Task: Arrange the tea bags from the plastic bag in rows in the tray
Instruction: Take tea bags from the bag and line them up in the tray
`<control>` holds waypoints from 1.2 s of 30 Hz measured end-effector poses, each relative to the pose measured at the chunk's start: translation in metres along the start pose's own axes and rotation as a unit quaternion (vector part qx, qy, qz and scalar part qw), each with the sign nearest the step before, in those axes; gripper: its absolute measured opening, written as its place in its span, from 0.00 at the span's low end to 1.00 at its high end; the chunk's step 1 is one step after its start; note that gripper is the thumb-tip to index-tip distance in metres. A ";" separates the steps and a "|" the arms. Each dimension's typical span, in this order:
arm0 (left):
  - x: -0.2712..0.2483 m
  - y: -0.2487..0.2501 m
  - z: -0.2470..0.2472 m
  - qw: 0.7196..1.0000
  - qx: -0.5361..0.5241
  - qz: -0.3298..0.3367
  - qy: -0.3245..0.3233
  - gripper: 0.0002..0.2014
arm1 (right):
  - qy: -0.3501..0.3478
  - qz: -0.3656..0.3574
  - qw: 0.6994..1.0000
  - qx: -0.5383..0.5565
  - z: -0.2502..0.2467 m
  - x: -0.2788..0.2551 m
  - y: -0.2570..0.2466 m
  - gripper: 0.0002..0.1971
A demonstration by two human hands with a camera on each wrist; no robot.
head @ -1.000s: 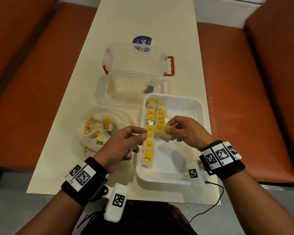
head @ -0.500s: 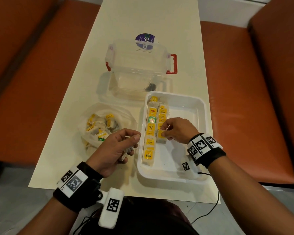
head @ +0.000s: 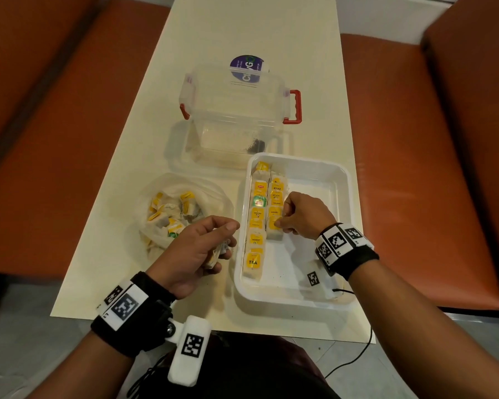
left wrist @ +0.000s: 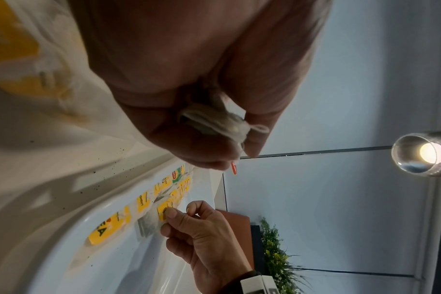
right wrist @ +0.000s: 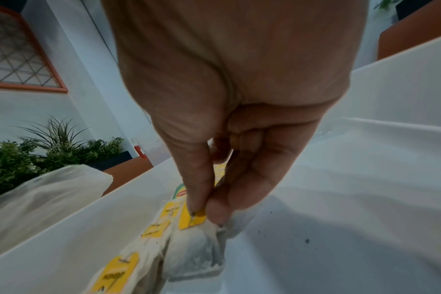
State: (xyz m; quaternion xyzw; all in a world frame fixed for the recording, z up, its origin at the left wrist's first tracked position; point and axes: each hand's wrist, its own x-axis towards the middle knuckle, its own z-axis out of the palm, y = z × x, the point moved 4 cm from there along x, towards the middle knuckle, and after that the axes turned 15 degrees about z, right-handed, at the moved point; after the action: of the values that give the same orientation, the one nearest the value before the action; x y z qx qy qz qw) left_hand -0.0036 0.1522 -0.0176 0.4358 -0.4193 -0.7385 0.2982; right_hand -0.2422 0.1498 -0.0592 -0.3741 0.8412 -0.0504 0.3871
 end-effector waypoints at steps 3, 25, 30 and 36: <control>0.000 0.000 0.000 1.000 -0.026 -0.014 0.000 0.11 | -0.002 -0.003 1.000 0.002 0.000 0.000 -0.001 0.14; 0.008 0.005 0.008 0.992 -0.124 -0.025 0.013 0.17 | 0.004 -0.067 0.994 0.087 -0.005 -0.040 -0.012 0.13; 0.011 0.006 0.012 0.989 -0.144 -0.038 0.022 0.15 | -0.030 -0.151 0.983 0.103 -0.007 -0.074 -0.020 0.13; 0.011 0.006 0.026 0.989 -0.141 -0.038 0.000 0.14 | -0.019 -0.254 0.966 0.047 -0.008 -0.096 -0.027 0.22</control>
State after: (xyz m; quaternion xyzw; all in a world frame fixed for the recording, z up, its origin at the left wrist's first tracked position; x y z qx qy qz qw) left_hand -0.0311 0.1498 -0.0095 0.4047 -0.2945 -0.8011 0.3282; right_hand -0.1919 0.1932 0.0156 -0.5573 0.7078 -0.1795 0.3953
